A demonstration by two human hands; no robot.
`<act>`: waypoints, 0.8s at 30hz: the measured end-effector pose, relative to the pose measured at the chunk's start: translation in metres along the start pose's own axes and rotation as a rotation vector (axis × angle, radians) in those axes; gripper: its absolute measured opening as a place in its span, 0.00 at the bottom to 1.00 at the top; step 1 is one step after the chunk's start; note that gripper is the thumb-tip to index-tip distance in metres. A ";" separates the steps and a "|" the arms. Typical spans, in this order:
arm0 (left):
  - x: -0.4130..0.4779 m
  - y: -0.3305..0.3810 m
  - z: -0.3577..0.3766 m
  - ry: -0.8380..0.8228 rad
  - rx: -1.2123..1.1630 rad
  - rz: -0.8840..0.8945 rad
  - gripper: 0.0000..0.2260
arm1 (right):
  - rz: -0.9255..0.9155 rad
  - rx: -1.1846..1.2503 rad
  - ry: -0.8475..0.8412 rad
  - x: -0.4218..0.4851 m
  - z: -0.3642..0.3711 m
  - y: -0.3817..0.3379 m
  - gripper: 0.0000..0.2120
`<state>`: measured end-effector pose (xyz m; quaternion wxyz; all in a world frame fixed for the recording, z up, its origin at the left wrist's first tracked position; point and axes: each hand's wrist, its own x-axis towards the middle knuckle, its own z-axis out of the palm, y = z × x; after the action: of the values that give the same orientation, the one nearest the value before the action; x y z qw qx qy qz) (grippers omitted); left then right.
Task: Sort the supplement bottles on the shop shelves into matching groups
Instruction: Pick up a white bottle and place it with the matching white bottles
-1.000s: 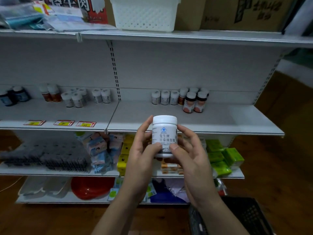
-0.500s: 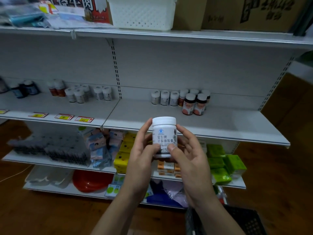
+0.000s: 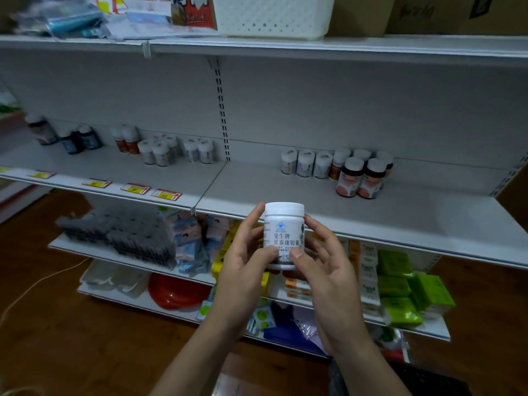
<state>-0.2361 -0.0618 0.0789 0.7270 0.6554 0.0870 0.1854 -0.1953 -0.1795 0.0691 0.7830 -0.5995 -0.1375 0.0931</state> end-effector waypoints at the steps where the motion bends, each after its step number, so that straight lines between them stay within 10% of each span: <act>1: 0.003 -0.003 -0.005 0.011 0.007 -0.008 0.24 | 0.015 0.003 -0.006 0.005 0.004 0.005 0.23; 24: 0.318 -0.095 -0.300 0.160 0.373 -0.179 0.13 | 0.066 -0.563 0.033 0.313 0.282 0.186 0.19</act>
<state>-0.0406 0.3301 -0.0157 0.5975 0.7514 0.2349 0.1524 0.0122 0.2247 -0.0096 0.5845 -0.7988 -0.1255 0.0670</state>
